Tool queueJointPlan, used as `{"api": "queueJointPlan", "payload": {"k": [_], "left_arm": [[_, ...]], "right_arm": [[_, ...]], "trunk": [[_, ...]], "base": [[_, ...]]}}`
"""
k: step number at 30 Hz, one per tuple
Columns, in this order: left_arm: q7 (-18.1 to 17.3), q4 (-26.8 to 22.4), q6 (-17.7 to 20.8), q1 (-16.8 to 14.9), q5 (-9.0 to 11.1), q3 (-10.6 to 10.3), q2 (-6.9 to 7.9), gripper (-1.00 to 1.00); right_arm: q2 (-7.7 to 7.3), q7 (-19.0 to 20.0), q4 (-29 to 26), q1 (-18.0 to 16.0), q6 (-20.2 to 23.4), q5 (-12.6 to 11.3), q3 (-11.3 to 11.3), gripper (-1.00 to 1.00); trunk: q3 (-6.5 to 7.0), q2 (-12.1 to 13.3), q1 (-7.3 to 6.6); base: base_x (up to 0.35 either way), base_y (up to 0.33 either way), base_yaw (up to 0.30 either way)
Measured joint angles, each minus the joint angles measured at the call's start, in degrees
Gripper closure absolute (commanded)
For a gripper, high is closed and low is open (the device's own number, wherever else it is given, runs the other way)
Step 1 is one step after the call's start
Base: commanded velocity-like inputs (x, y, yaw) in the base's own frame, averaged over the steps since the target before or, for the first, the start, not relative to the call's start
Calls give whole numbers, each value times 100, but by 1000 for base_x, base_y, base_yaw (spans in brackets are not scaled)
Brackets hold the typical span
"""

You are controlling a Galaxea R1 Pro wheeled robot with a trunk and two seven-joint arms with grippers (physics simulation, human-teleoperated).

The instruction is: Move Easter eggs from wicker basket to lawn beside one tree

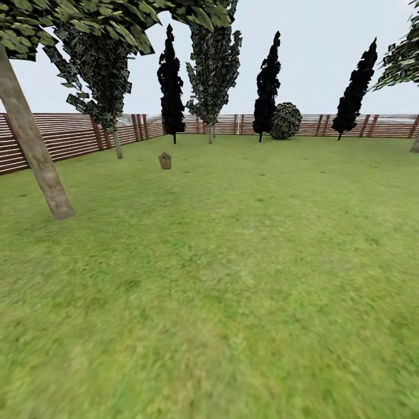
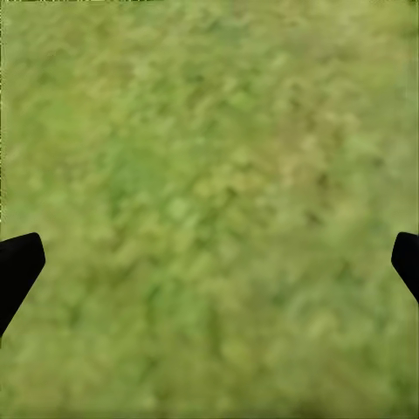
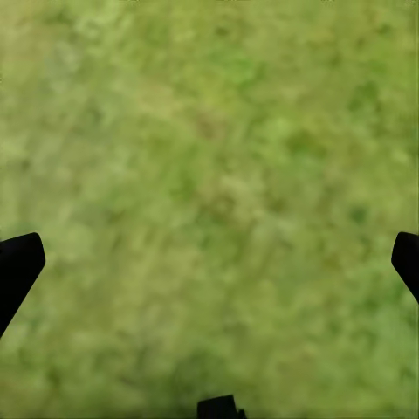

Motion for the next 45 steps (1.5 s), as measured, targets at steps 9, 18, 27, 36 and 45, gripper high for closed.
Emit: {"api": "queueJointPlan", "payload": {"k": [9,18,27,36,45], "left_arm": [[-2,0,0,0,-4,-5,-2,-100],[-14,0,8,0,-4,-15,-19,-100],[-12,0,9,0,-2,-20,-15,-100],[-10,0,2,0,11,-7,-8,-100],[-12,2,5,0,-2,-39,-29,-100]], "right_arm": [[0,-6,-7,-1,-1,-5,-8,-100],[0,-6,-5,-1,-1,-5,-1,-100],[0,-6,-7,-1,-1,2,-2,-100],[0,-6,-6,-1,-3,9,0,-100],[0,-6,-7,0,-6,11,0,-100]], "trunk": [[162,361,-198],[323,722,-396],[485,1083,-593],[647,1445,-791],[666,1486,-816]], "base": [[0,0,0],[0,0,0],[0,0,0],[0,0,0],[56,0,0]]}}
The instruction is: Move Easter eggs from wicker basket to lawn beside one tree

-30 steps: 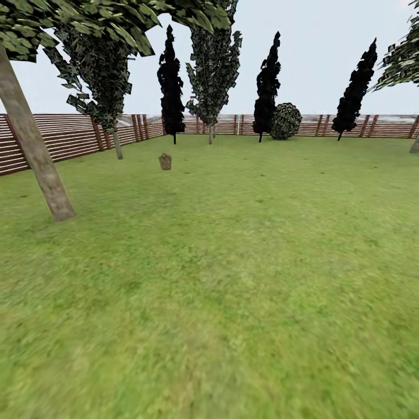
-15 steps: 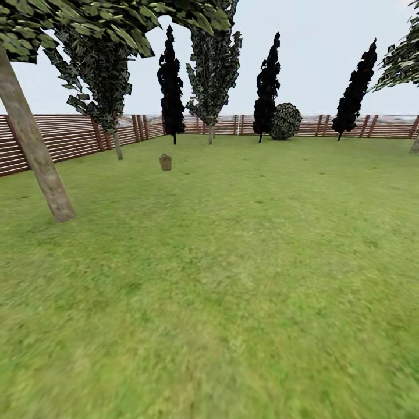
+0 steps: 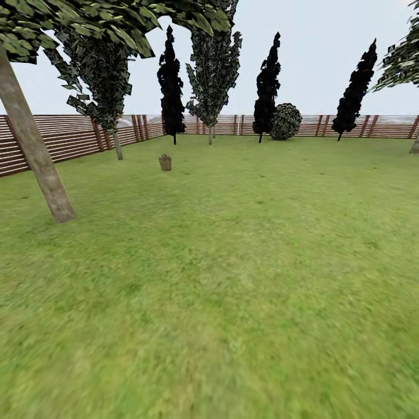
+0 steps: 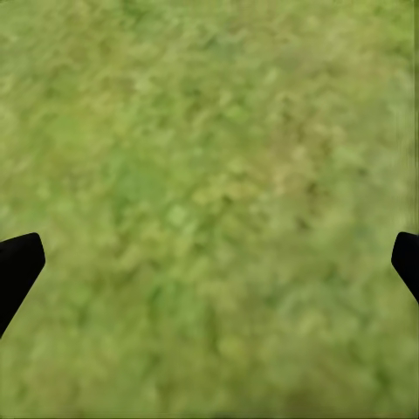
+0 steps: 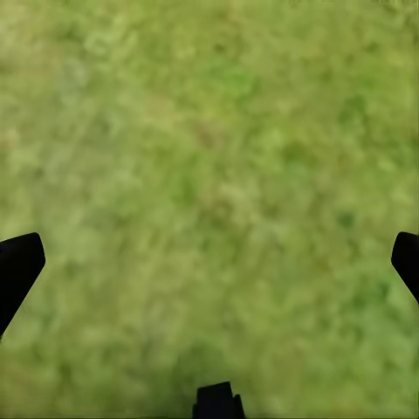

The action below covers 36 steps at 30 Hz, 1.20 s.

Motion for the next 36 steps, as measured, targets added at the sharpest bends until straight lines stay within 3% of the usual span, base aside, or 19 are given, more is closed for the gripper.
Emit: {"api": "queueJointPlan", "payload": {"k": [11,17,36], "left_arm": [[-26,6,5,0,-2,-18,-2,-100],[-20,6,5,1,3,-17,-1,-100],[-20,7,5,0,0,-17,-2,-100]], "right_arm": [[0,0,0,-1,-5,0,-4,-100],[0,0,0,-1,-5,0,-9,-100],[0,-8,-1,0,-4,-8,-11,-100]], "trunk": [[0,0,-1],[0,0,-1],[0,0,-1]], "base": [[317,-32,26],[303,-160,151],[292,-185,4]]}}
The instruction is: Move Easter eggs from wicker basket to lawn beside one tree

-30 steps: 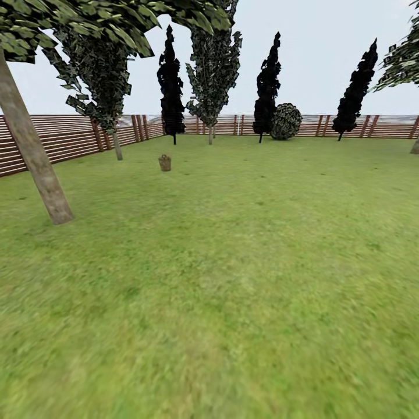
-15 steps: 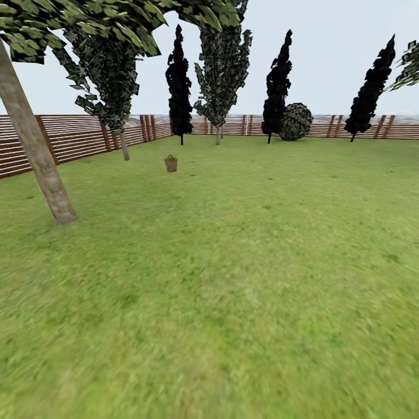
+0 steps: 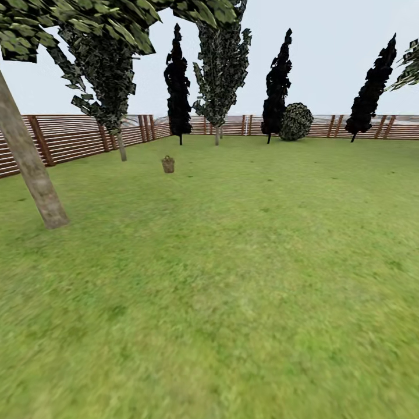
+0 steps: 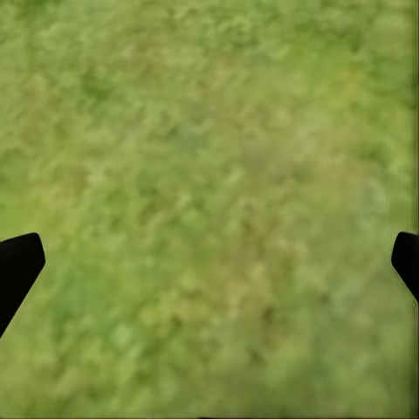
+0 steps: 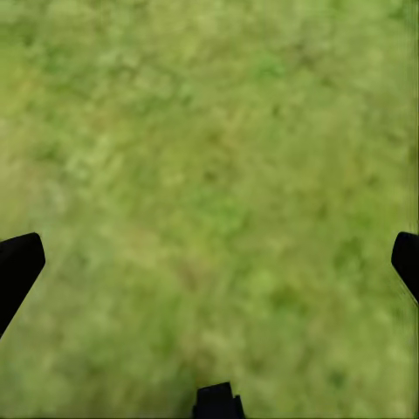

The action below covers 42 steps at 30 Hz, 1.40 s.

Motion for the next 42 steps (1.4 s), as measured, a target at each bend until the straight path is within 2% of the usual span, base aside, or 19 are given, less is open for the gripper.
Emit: {"api": "queueJointPlan", "payload": {"k": [21,26,42], "left_arm": [[0,3,-2,0,-1,-3,-7,-100],[1,199,-17,0,-9,-7,-8,-100],[-5,219,-18,0,-26,-8,-26,-100]], "right_arm": [[0,0,1,-1,0,-8,0,-100],[0,0,1,-1,0,-15,0,-100],[0,0,1,1,0,-16,0,-100]], "trunk": [[0,0,0],[0,0,0],[0,0,0]], "base": [[314,-138,0],[327,-96,1],[327,-94,72]]}}
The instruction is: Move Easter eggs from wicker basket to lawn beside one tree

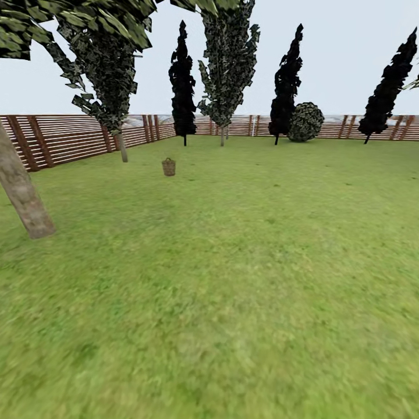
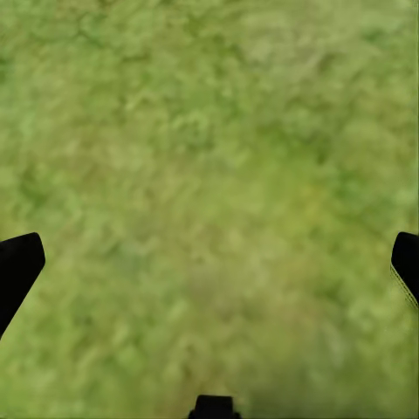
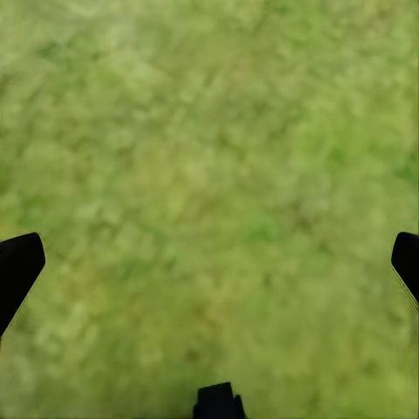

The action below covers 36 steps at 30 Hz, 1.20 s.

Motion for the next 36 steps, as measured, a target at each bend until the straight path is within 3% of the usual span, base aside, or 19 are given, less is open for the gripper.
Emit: {"api": "queueJointPlan", "payload": {"k": [36], "left_arm": [[6,0,-9,0,32,2,-6,-100]], "right_arm": [[0,0,5,-1,8,-16,-1,-100]], "trunk": [[0,0,0]], "base": [[327,-94,28]]}}
